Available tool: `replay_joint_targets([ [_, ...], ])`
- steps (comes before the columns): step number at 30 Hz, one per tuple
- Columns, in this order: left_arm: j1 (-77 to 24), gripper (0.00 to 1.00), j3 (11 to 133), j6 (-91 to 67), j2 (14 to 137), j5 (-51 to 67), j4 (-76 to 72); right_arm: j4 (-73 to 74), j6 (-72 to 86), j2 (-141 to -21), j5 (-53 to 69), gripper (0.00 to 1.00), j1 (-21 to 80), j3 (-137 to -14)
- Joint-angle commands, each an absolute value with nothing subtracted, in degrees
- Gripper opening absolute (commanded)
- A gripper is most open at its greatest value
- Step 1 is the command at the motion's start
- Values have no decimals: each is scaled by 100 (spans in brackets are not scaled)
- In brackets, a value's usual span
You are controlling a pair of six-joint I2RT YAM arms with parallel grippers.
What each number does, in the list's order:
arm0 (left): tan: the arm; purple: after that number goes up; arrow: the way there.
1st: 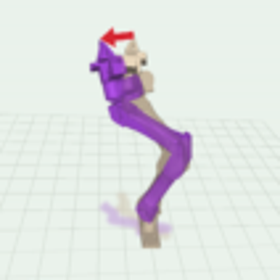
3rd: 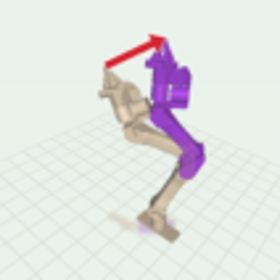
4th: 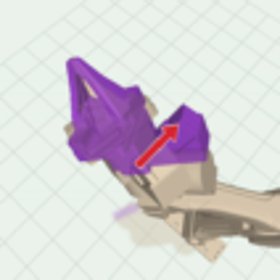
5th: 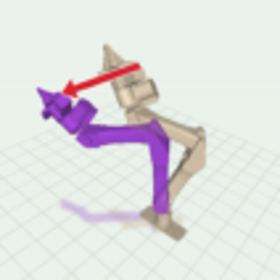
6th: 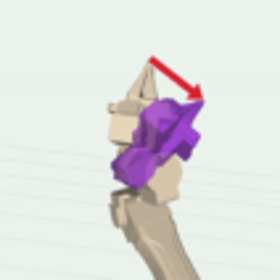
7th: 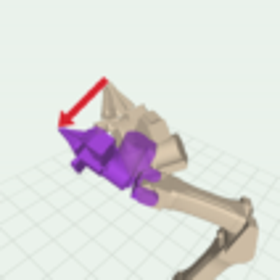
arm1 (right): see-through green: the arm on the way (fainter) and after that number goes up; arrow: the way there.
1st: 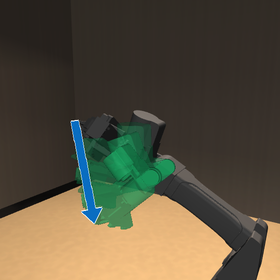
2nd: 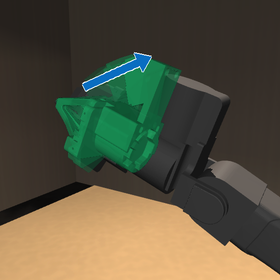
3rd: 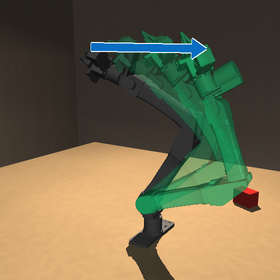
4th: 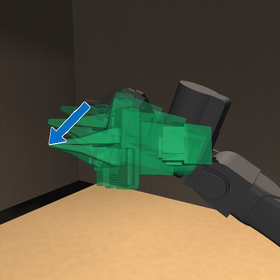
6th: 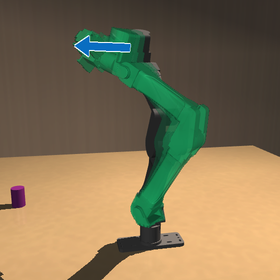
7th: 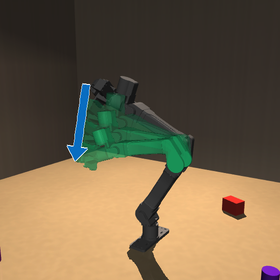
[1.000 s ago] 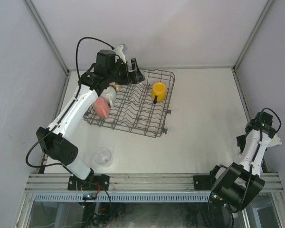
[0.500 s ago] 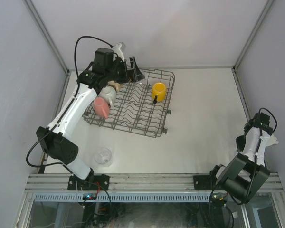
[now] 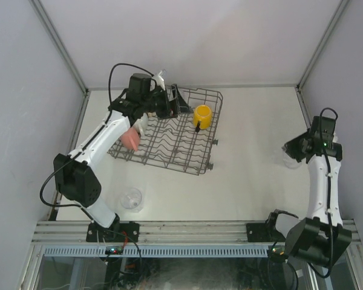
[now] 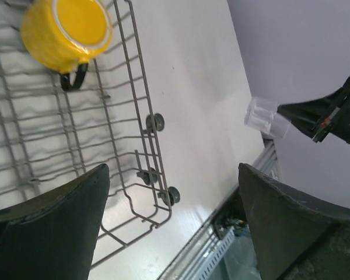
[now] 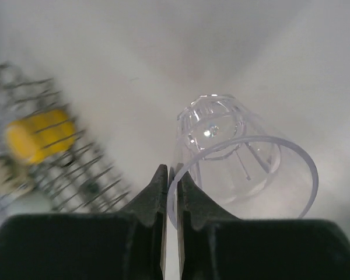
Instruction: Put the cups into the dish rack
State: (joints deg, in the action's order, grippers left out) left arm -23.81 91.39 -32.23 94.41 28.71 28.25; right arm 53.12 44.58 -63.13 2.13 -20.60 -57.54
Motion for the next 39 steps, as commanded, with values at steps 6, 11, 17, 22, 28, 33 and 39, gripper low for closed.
replay_joint_targets([
  [6,-2402,94,8166,-5352,9405,4265,414,2700,5604,-5827,3775,0,-1258,-6020],
  [11,-2429,94,7900,-6768,9670,4536,-946,697,6448,-5939,4840,0,-686,-5887],
  [17,-2541,95,7562,-8527,10015,4657,-2875,-1282,7529,-6171,5007,0,-206,-5588],
  [22,-2659,96,7586,-9089,10167,4552,-3366,-1853,7742,-6428,4826,0,184,-5593],
  [28,-2744,97,7578,-9636,10160,4551,-3854,-2177,7786,-6618,4717,0,432,-5591],
  [33,-2745,98,7418,-9756,10044,4590,-3902,-2363,7843,-6729,4663,0,517,-5607],
  [39,-2963,98,7370,-9728,9998,4600,-3878,-2403,7837,-6847,4598,0,633,-5658],
])
